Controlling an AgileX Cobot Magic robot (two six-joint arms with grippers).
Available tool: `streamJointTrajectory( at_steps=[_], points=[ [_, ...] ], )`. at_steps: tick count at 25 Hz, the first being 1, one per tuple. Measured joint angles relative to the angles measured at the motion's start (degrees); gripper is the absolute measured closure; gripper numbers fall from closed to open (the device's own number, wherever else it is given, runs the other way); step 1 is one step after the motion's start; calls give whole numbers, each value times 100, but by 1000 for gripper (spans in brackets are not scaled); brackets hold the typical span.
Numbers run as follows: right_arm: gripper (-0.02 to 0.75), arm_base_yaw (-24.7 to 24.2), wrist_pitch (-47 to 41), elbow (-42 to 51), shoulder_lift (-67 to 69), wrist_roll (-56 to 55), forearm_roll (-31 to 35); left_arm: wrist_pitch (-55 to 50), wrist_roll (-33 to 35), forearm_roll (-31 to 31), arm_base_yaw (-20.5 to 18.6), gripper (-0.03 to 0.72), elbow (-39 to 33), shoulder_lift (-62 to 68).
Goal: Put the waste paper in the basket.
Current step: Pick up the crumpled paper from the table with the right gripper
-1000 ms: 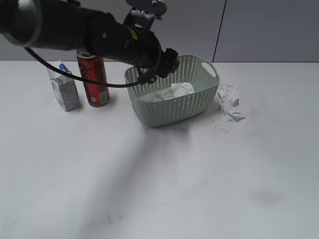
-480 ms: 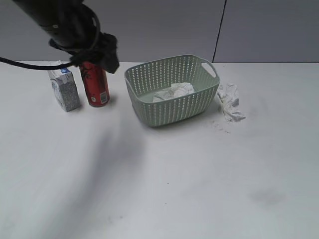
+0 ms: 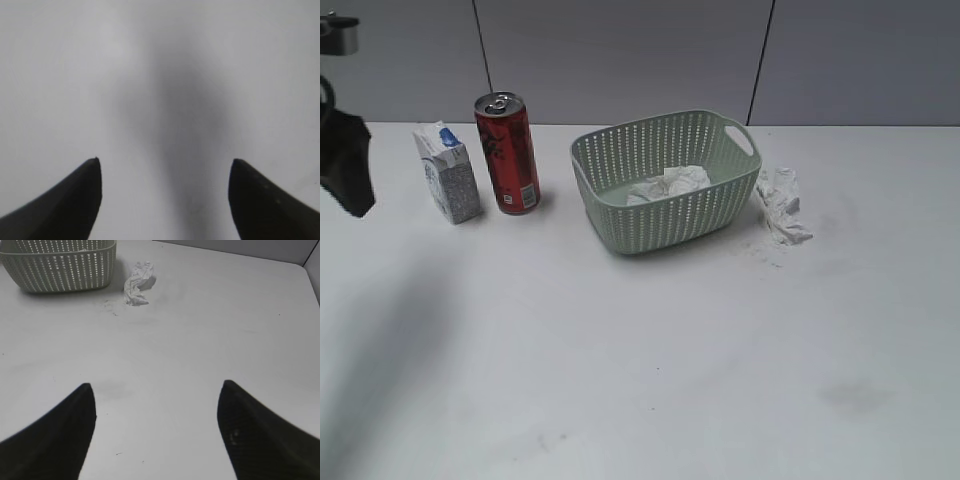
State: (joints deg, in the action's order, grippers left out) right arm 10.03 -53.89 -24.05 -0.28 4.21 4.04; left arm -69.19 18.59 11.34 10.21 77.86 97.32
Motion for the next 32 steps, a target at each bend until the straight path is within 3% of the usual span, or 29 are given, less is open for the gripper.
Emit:
streamJointTrajectory(
  at_steps=[6, 15, 21, 32],
  points=[
    [164, 0, 0, 0, 0, 0, 0, -20, 0, 0, -601, 98, -1262, -854],
    [165, 0, 0, 0, 0, -10, -23, 876, 0, 52, -635, 104, -3745, -3501],
    [166, 0, 81, -46, -1, -26, -27, 1014, 0, 42, -635, 105, -4609, -5319],
    [166, 0, 3137, -132, 1484, -260, -40, 865, -110, 32, -635, 108, -4832, -7799]
  ],
)
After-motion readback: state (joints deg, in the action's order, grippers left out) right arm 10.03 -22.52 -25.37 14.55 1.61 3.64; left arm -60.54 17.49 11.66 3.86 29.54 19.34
